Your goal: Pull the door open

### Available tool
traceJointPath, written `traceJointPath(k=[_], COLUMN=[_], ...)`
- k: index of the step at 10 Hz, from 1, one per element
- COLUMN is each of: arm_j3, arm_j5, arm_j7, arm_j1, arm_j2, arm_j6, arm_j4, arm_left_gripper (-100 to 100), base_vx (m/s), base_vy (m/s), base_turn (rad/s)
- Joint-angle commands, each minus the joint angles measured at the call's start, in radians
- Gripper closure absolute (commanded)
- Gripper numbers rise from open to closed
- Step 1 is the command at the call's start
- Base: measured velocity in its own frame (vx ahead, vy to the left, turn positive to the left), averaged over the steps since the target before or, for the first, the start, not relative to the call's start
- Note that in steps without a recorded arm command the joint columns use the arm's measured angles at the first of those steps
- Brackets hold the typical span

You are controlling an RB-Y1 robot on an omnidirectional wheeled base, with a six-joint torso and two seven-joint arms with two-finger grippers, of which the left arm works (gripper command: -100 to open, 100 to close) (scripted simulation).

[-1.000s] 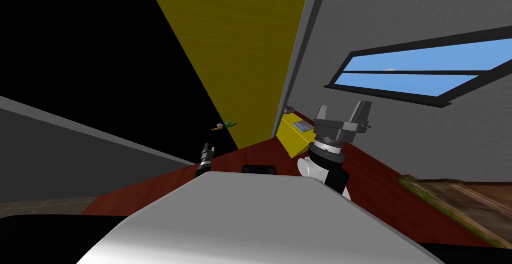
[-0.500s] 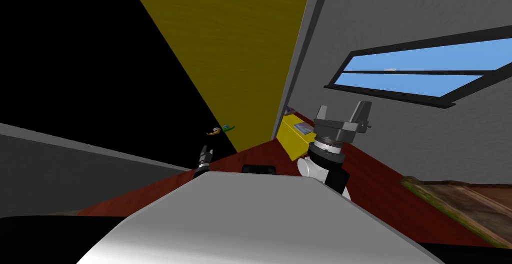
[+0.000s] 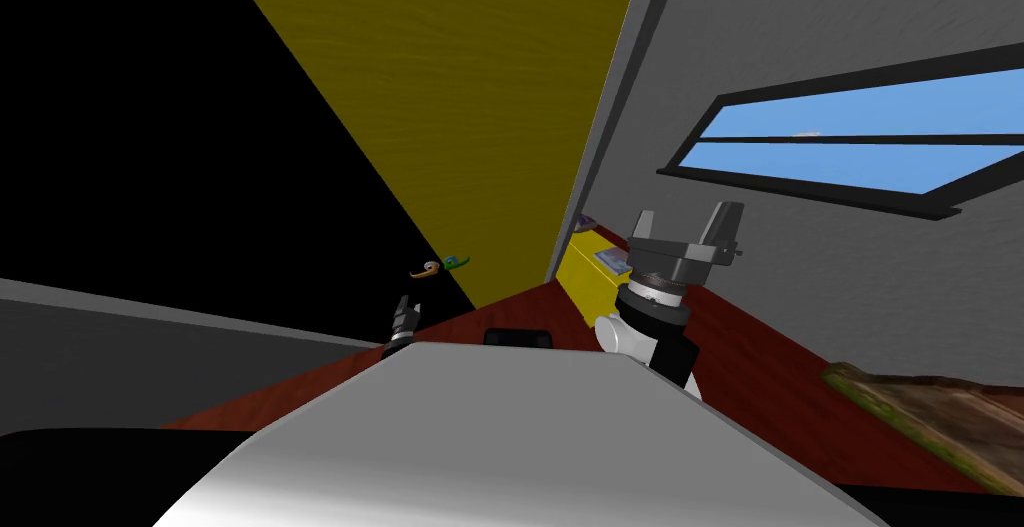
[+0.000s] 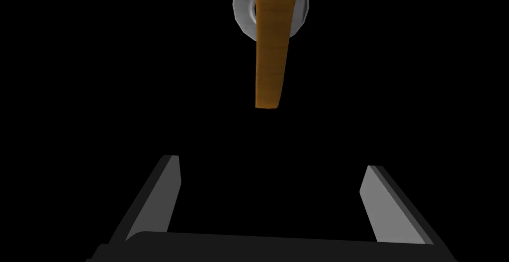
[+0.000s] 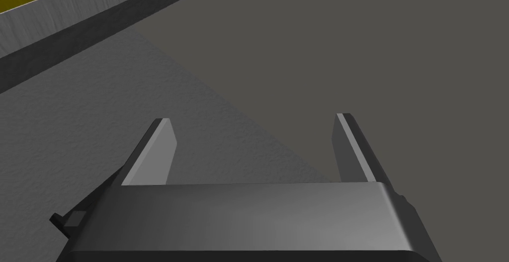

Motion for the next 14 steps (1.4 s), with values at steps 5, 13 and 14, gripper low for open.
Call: traceJointPath(k=[5, 13, 14], arm_j3=[0.046, 0.011, 0.011], arm_j5=[0.021, 0.005, 0.005], arm_j7=[-0.009, -0.018, -0.018], arm_j1=[0.003, -0.064, -0.064], arm_j2=[0.032, 0.002, 0.002], arm_j6=[0.004, 0.008, 0.008], arm_j4=[0.073, 0.064, 0.064], arm_left_gripper=[-100, -100, 100], base_vx=[0.020, 0.158, -0.016], base_vy=[0.100, 0.023, 0.009], base_turn=[0.065, -0.084, 0.038])
